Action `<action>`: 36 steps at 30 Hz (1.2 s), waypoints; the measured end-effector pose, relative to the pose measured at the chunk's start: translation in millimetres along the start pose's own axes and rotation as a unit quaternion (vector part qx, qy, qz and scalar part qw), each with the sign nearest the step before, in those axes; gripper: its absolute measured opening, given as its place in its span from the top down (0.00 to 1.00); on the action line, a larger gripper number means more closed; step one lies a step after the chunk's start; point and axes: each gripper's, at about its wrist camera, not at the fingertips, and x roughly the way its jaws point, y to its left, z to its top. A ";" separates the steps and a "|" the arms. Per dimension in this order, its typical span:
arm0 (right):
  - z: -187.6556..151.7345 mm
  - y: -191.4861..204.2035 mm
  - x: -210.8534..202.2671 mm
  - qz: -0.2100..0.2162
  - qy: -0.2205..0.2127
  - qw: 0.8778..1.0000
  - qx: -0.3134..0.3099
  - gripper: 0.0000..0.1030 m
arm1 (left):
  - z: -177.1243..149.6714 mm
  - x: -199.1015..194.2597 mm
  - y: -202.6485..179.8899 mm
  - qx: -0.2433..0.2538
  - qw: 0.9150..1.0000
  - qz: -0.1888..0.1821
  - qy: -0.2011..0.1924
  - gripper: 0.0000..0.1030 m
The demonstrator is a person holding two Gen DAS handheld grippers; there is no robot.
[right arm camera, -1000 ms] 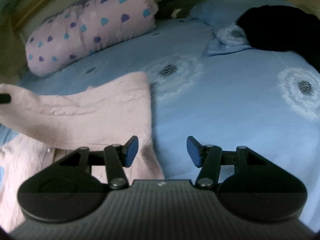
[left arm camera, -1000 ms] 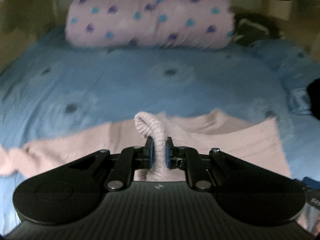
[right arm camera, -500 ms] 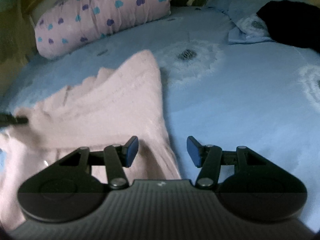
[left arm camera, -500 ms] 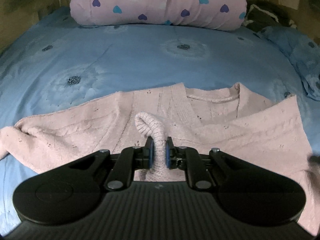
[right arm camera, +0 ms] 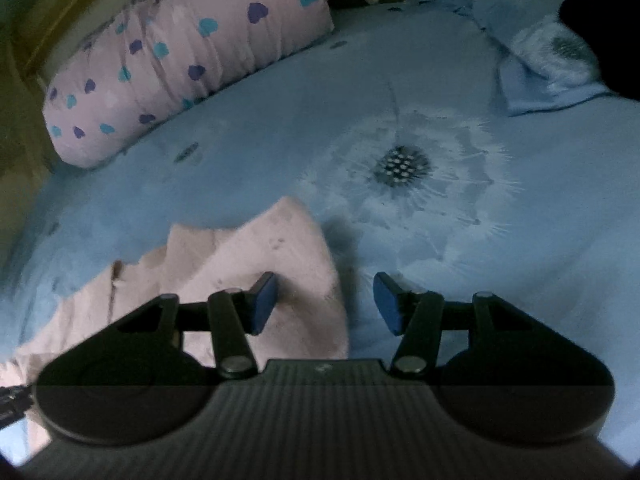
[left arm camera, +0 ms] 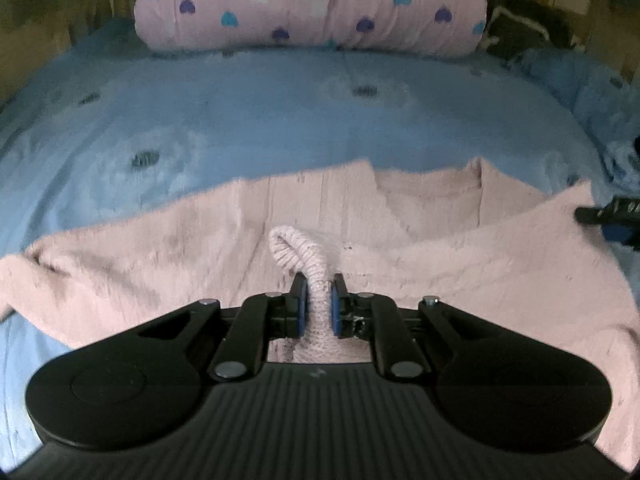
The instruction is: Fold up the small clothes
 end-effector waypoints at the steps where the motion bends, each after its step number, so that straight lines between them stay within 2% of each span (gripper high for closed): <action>1: 0.2 1.0 1.3 0.007 -0.002 1.000 -0.005 0.46 | 3.9 -3.2 -0.8 0.002 1.000 0.000 -0.010 0.86; 3: -1.2 6.4 0.4 -0.001 -0.020 0.999 -0.028 0.76 | 11.9 -8.8 -1.5 0.006 1.000 0.000 -0.030 0.86; 4: -1.0 10.8 -2.1 -0.028 -0.038 0.998 -0.038 0.89 | 15.6 -10.1 -1.5 0.007 0.999 -0.001 -0.037 0.86; 6: -4.2 15.0 -9.6 -0.039 -0.074 0.996 -0.037 0.89 | 23.0 -6.8 -1.2 0.008 0.999 0.004 -0.043 0.86; 10: -10.3 20.9 0.4 -0.059 -0.071 0.994 -0.066 0.89 | 23.8 25.3 -1.1 0.013 1.000 0.017 -0.014 0.86; 14: -16.8 17.6 11.0 -0.080 -0.060 0.992 -0.075 0.88 | 13.1 60.1 -3.8 0.032 0.998 0.043 0.016 0.85; 16: -19.6 17.9 11.4 -0.086 -0.062 0.991 -0.085 0.85 | 9.3 65.3 -3.3 0.025 0.998 0.054 0.014 0.71; 18: -22.2 18.6 9.7 -0.097 -0.065 0.989 -0.092 0.79 | 9.2 66.5 -6.2 0.036 0.995 0.092 0.010 0.37; 20: -22.2 16.0 6.5 -0.107 -0.068 0.989 -0.077 0.64 | 10.9 67.2 -5.0 0.044 0.992 0.121 0.011 0.25; 23: -21.9 9.8 -3.7 -0.106 -0.073 0.991 -0.041 0.49 | 14.3 62.1 8.2 0.010 0.995 0.100 0.025 0.21; 26: -23.1 6.6 -19.3 -0.106 -0.075 0.991 -0.020 0.48 | 16.8 49.9 21.7 -0.024 0.995 0.091 0.034 0.19; 36: -50.9 5.8 -83.5 -0.096 -0.063 0.993 -0.009 0.45 | 9.9 -10.7 73.3 -0.069 0.991 0.106 0.043 0.15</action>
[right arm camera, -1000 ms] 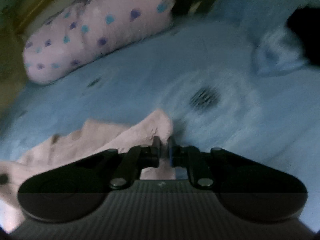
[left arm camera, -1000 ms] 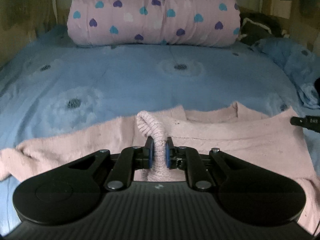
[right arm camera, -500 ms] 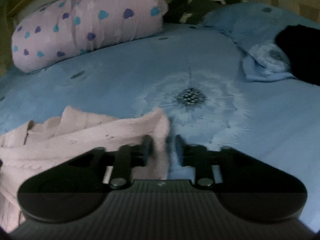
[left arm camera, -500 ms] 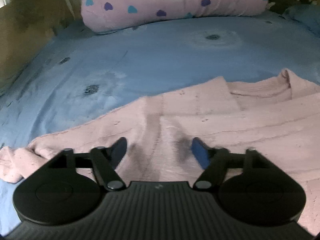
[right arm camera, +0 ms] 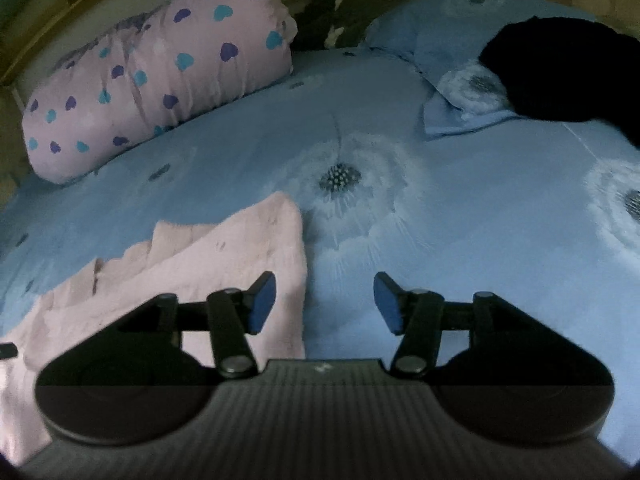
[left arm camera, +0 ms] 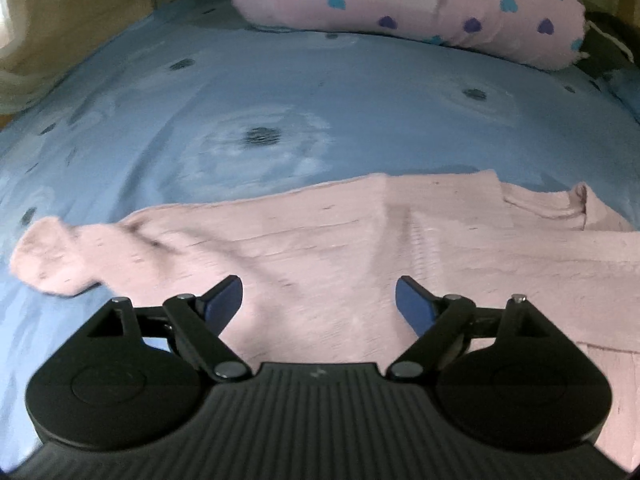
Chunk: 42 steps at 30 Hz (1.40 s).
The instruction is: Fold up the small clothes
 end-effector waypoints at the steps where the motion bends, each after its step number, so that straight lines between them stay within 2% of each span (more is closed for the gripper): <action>1: -2.6 -0.1 -6.3 0.001 0.002 1.000 0.001 0.45 | 0.1 -4.6 9.3 -0.006 1.000 0.002 0.001 0.15; 5: -17.9 1.4 -37.6 0.010 0.008 1.000 0.006 0.45 | 2.6 -21.2 46.8 -0.036 0.999 0.023 -0.005 0.15; 10: -40.7 11.4 -68.8 0.013 0.025 1.000 -0.005 0.45 | 3.1 -36.2 91.5 -0.083 0.996 0.031 -0.008 0.15; 16: -65.3 27.7 -99.2 0.012 0.046 0.998 -0.037 0.45 | -2.6 -36.7 138.8 -0.114 0.992 0.049 -0.006 0.15; 20: -82.0 37.9 -111.3 0.007 0.062 0.996 -0.056 0.45 | -3.3 -26.5 168.0 -0.141 0.988 0.055 -0.005 0.15; 27: -101.9 54.7 -115.3 -0.009 0.087 0.992 -0.086 0.45 | 12.8 16.0 212.9 -0.199 0.977 0.074 -0.003 0.15; 33: -113.0 63.2 -109.4 -0.023 0.111 0.990 -0.087 0.45 | 23.4 51.4 241.3 -0.250 0.964 0.090 0.002 0.15; 37: -119.0 67.5 -106.6 -0.022 0.123 0.988 -0.091 0.45 | 24.5 73.3 257.5 -0.286 0.952 0.107 0.016 0.15; 40: -123.2 69.2 -105.1 -0.024 0.130 0.986 -0.097 0.45 | 22.5 83.3 266.8 -0.307 0.946 0.103 0.017 0.20; 42: -125.3 69.6 -104.7 -0.026 0.133 0.986 -0.100 0.45 | 22.3 85.5 268.2 -0.303 0.948 0.096 0.010 0.39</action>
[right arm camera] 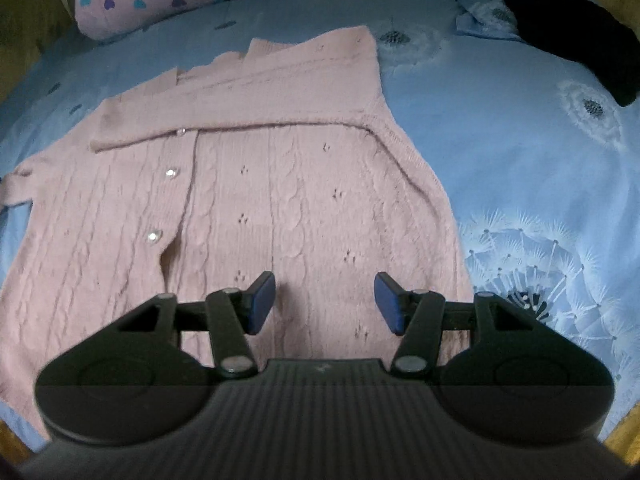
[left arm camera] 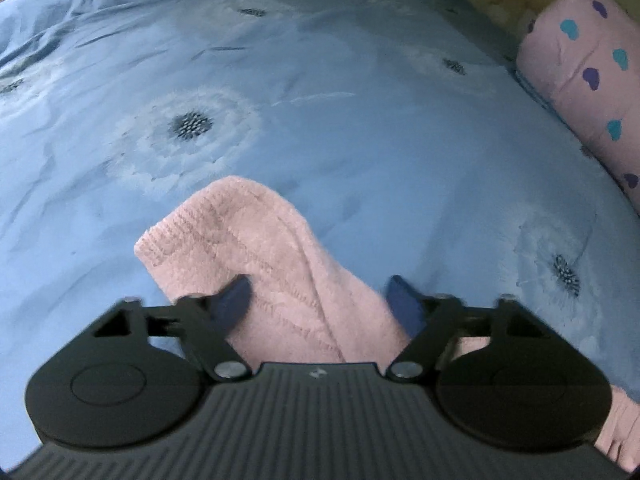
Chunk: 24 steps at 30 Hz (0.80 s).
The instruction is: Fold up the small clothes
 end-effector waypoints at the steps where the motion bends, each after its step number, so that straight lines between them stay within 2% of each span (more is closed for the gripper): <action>1: -0.2 0.3 0.5 -0.001 0.001 1.000 0.000 0.45 | 0.0 1.1 0.2 0.003 1.000 -0.002 0.000 0.46; 2: -0.5 0.2 0.8 -0.002 0.001 1.000 0.000 0.45 | -0.1 2.9 0.6 0.004 1.000 -0.005 0.002 0.64; 4: -0.6 -0.6 0.9 -0.001 0.001 1.000 0.005 0.45 | -0.6 3.2 4.0 -0.001 1.000 -0.019 0.004 0.83; 6: 0.3 -1.4 -0.3 -0.001 -0.001 1.000 0.008 0.45 | -0.1 -1.9 8.3 -0.008 0.999 -0.032 -0.001 0.89; 12: 2.6 -6.4 -4.2 0.007 -0.015 1.000 0.022 0.45 | 1.3 -45.1 17.1 -0.005 0.995 -0.082 -0.059 0.92; 17: 0.9 -10.7 -13.1 0.015 -0.036 0.999 0.037 0.45 | 2.6 -89.6 11.3 0.008 0.986 -0.136 -0.097 0.92; 20: 1.0 -12.8 -22.0 0.032 -0.053 0.997 0.037 0.45 | 0.4 -121.9 -5.0 0.035 0.976 -0.176 -0.123 0.92; 24: 2.0 -12.0 -31.2 0.043 -0.073 0.996 0.029 0.45 | -9.0 -164.0 -30.6 0.065 0.960 -0.234 -0.137 0.92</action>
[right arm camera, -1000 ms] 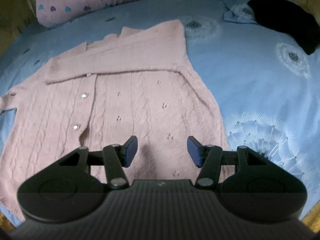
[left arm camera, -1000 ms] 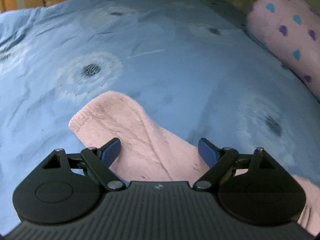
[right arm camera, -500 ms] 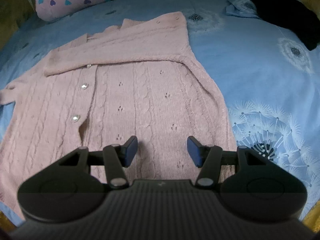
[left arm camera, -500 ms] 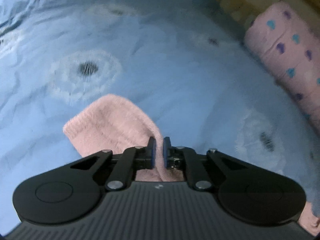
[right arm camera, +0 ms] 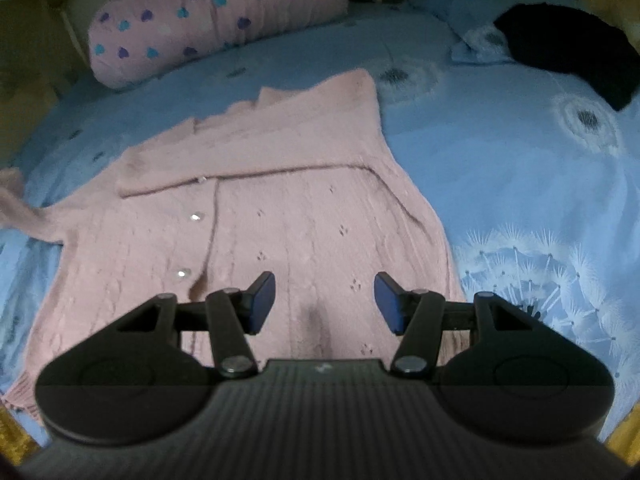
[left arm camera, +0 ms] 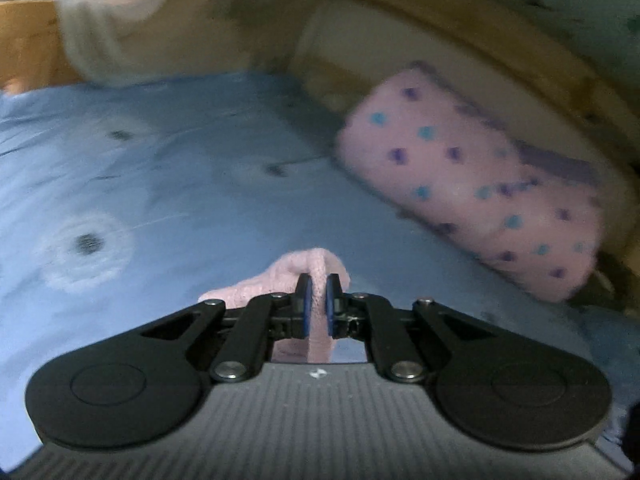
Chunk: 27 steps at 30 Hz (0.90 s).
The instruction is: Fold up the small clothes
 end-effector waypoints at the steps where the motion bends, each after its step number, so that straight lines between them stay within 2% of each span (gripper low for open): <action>1: 0.0 0.8 -1.7 0.003 -0.004 1.000 0.002 0.45 | -0.6 -5.5 -10.5 0.007 1.000 -0.010 0.001 0.92; 7: 2.1 -3.6 -9.8 0.027 -0.018 0.999 0.023 0.45 | -20.5 -28.7 -77.4 0.029 0.996 -0.080 0.027 0.92; 12: 2.7 -9.0 -11.0 0.037 -0.020 0.998 0.039 0.45 | -67.5 -38.4 -130.6 0.043 0.989 -0.130 0.061 0.92; 16: 3.8 -11.8 -11.3 0.041 -0.019 0.998 0.048 0.45 | -120.2 -30.2 -161.5 0.071 0.981 -0.144 0.112 0.92; 20: 4.0 -12.5 -9.3 0.035 -0.013 0.998 0.043 0.45 | -164.3 -13.4 -166.4 0.081 0.973 -0.134 0.170 0.92; 24: 8.2 -8.9 -1.2 0.030 0.000 0.999 0.034 0.45 | -191.7 -0.6 -163.1 0.127 0.965 -0.130 0.190 0.90; 27: 16.1 5.7 8.7 0.028 0.015 0.999 0.004 0.45 | -200.5 1.6 -161.0 0.167 0.954 -0.145 0.201 0.89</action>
